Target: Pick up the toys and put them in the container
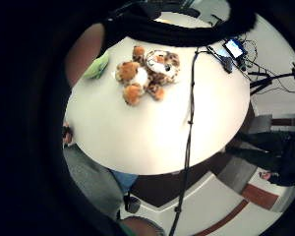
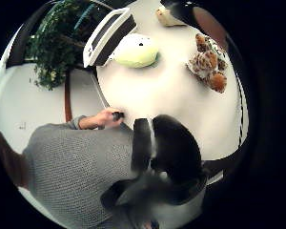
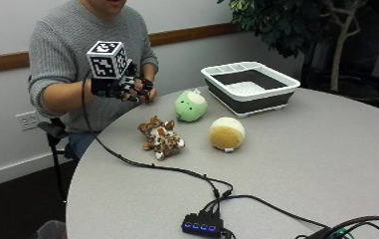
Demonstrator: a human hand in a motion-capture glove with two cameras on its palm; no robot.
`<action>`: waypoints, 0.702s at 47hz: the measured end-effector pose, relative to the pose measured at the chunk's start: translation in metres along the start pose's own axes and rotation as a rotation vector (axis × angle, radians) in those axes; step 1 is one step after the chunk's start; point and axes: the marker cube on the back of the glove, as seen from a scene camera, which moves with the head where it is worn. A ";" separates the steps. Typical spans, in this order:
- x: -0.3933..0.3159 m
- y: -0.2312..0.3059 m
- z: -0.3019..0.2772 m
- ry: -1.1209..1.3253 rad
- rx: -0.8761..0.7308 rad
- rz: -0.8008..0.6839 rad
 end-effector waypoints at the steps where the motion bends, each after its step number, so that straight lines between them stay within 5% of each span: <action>1: 0.000 0.000 0.000 0.000 -0.001 -0.001; 23: 0.001 -0.009 0.006 -0.010 -0.017 0.004; 33: 0.017 -0.074 -0.011 0.033 -0.024 0.058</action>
